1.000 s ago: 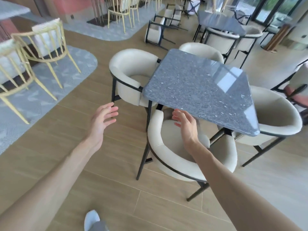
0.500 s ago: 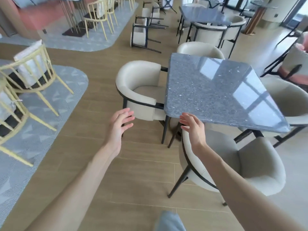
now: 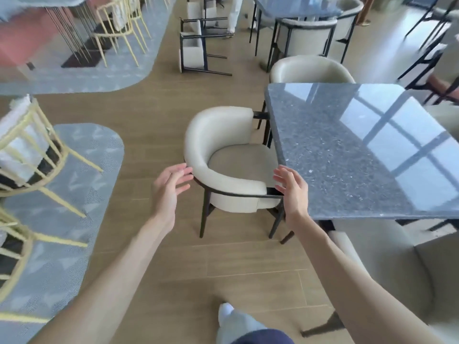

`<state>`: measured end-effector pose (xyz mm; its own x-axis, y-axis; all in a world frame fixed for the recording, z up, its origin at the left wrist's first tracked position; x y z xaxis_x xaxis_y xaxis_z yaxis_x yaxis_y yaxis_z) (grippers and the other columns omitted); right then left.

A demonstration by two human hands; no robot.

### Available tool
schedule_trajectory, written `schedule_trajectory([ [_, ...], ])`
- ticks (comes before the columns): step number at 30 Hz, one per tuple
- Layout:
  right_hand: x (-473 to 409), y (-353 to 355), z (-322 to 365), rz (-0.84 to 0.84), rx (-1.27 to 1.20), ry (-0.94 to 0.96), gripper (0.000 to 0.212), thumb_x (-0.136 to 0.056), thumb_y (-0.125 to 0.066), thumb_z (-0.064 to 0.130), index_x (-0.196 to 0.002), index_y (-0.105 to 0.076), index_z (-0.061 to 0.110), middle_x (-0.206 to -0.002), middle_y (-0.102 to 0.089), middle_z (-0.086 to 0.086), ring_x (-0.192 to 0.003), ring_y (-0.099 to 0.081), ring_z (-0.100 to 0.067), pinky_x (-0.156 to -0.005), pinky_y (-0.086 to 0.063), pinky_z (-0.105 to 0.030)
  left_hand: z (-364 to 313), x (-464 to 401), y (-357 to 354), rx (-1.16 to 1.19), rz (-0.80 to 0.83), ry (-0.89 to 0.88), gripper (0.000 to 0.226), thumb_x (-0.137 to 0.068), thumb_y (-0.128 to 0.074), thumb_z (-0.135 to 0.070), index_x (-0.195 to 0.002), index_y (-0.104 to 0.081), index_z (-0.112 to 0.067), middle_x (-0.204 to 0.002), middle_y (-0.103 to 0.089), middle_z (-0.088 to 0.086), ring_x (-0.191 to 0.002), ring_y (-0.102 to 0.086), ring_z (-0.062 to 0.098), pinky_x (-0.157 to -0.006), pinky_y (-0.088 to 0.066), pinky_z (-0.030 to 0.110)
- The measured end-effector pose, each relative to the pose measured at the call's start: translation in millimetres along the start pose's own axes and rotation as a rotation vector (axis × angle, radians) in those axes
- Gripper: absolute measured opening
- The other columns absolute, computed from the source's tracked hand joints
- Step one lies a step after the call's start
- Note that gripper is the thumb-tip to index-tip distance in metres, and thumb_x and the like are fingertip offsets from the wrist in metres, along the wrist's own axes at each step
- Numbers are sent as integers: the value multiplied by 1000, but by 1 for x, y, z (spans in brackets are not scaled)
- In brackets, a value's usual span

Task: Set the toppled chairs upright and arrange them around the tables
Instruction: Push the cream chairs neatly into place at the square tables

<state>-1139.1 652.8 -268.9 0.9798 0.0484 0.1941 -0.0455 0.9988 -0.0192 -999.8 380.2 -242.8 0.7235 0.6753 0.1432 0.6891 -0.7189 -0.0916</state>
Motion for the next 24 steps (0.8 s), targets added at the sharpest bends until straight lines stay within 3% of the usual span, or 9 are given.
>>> schedule_trajectory([
  [5, -50, -77, 25, -69, -11, 15, 27, -100, -52, 19, -119, -68, 6, -116, -71, -14, -108, -68, -23, -96, -54, -37, -38, -117, 34, -26, 16, -19, 19, -99, -52, -14, -102, -70, -13, -107, -74, 12, -102, -72, 25, -93, -55, 40],
  [10, -91, -148, 14, -170, 4, -5, 21, -100, -53, 19, -112, -69, 12, -114, -71, -12, -105, -69, -21, -94, -55, -36, -25, -219, 57, -40, 112, 33, 20, -100, -50, -11, -102, -71, -13, -104, -74, 12, -99, -71, 24, -92, -55, 41],
  [13, -107, -196, -1, -271, 8, -7, 16, -100, -53, 20, -104, -69, 20, -111, -72, -8, -103, -69, -20, -92, -55, -38, -19, -289, 68, -19, 195, 69, 18, -100, -52, -13, -103, -70, -12, -106, -74, 13, -99, -71, 26, -88, -56, 38],
  [16, -98, -235, -18, -412, -59, -114, 17, -99, -54, 19, -108, -68, 14, -111, -71, -10, -105, -68, -25, -93, -54, -41, -21, -338, 72, -68, 308, 152, 19, -99, -53, -13, -106, -69, -9, -108, -73, 14, -100, -71, 26, -87, -57, 37],
  [20, -95, -279, -21, -553, -116, -162, 17, -100, -54, 17, -109, -66, 11, -113, -70, -13, -99, -67, -23, -84, -54, -31, -39, -392, 59, -142, 472, 197, 21, -99, -54, -14, -111, -68, -4, -106, -73, 12, -101, -69, 28, -92, -55, 42],
  [24, -105, -300, -26, -673, -130, -175, 17, -101, -52, 19, -109, -65, 12, -113, -69, -12, -99, -66, -22, -86, -52, -30, -47, -435, 33, -185, 570, 216, 26, -100, -52, -11, -117, -64, 5, -109, -69, 20, -102, -66, 33, -93, -53, 46],
])
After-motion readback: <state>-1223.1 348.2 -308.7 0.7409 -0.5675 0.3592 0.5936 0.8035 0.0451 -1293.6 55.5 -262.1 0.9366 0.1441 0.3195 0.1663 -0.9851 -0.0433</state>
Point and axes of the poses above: each hand's wrist, its own x-axis away from the middle knuckle, its own y-axis out of the back of the hand, z = x × y, the point moved 7 cm from there along -x, towards the middle knuckle
